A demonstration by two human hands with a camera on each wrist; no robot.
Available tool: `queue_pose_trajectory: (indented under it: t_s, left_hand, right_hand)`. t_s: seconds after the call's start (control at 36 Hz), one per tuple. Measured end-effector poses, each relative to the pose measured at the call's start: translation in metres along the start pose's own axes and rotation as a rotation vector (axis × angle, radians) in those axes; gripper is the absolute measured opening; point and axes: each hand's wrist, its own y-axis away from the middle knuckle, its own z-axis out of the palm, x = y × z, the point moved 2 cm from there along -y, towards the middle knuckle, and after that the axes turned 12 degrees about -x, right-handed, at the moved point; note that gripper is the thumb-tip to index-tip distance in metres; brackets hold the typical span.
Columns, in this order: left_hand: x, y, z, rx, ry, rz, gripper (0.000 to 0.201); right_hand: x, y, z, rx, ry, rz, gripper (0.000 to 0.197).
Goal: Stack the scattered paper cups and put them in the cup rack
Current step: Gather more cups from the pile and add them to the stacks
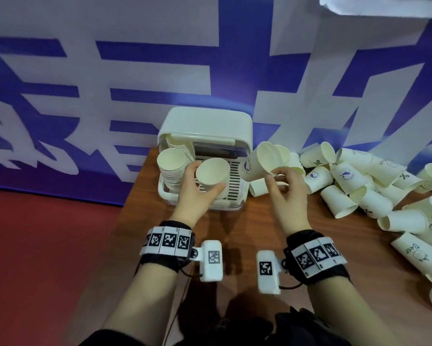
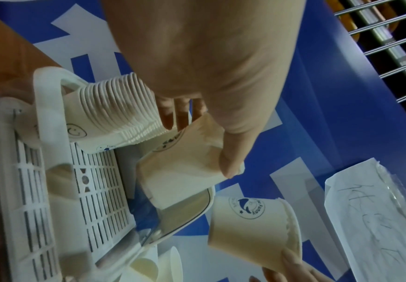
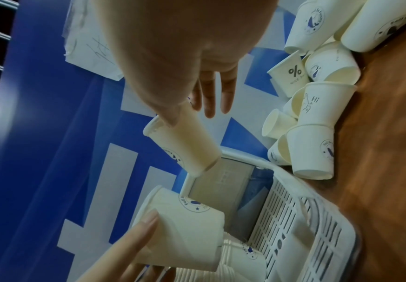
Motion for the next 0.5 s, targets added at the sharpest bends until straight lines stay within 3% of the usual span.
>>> queue_pose_trajectory:
  t_s: [0.22,0.5]
  left_hand:
    - [-0.019,-0.006,-0.019,-0.067,-0.033,0.007,0.064]
    - [-0.052,-0.030,-0.018,-0.029,-0.185,0.001,0.068]
  right_hand:
    - [-0.012,-0.003,0.030,-0.038,-0.044,-0.001,0.013]
    - [-0.010,-0.010,0.049,-0.058,-0.030,-0.054,0.009]
